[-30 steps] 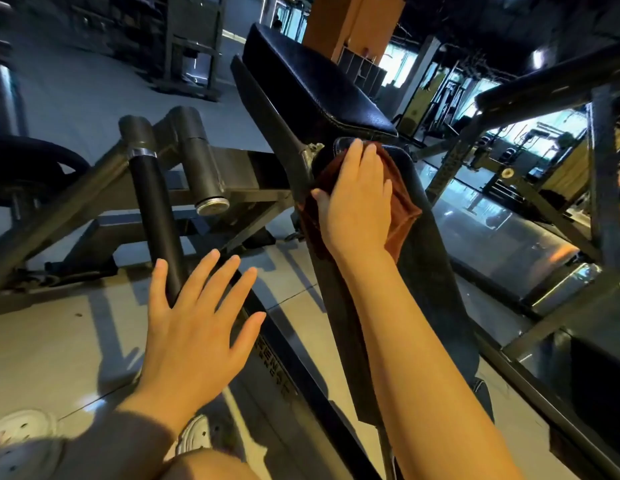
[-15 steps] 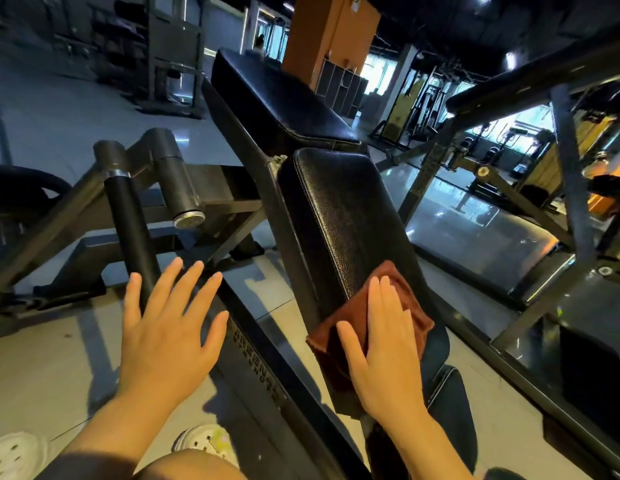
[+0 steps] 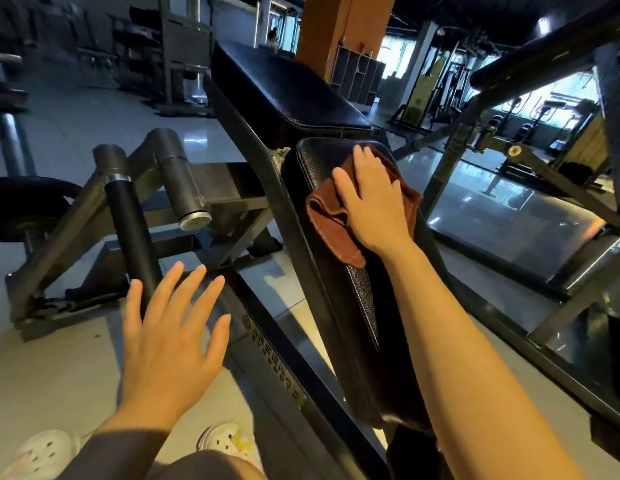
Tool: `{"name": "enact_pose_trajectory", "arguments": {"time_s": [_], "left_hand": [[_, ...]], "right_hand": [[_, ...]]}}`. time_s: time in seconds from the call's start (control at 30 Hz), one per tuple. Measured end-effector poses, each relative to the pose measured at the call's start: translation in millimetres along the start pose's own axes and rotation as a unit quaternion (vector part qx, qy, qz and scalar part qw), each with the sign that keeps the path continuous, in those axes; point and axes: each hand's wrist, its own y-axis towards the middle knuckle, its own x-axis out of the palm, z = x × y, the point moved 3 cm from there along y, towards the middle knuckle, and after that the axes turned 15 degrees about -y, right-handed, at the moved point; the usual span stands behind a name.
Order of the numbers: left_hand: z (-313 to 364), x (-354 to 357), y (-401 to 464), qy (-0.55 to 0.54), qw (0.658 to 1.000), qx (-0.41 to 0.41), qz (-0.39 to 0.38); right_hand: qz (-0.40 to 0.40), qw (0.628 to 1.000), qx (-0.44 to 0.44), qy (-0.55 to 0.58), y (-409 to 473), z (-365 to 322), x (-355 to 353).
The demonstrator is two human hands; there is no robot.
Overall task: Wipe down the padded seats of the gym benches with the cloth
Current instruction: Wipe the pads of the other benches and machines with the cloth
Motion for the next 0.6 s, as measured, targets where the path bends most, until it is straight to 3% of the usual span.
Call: {"name": "enact_pose_trajectory", "arguments": {"time_s": [0.23, 0.47, 0.6], "left_hand": [[1.3, 0.4, -1.7, -0.006, 1.0, -0.004, 0.0], [20.8, -1.2, -13.4, 0.008, 0.999, 0.009, -0.042], [44.6, -1.4, -19.4, -0.018, 0.992, 0.087, -0.091]], "right_hand": [[-0.038, 0.985, 0.17, 0.011, -116.8, 92.9, 4.6], [-0.042, 0.963, 0.261, 0.048, -235.9, 106.9, 11.8], [-0.066, 0.946, 0.307, 0.074, -302.7, 90.1, 21.0]]}}
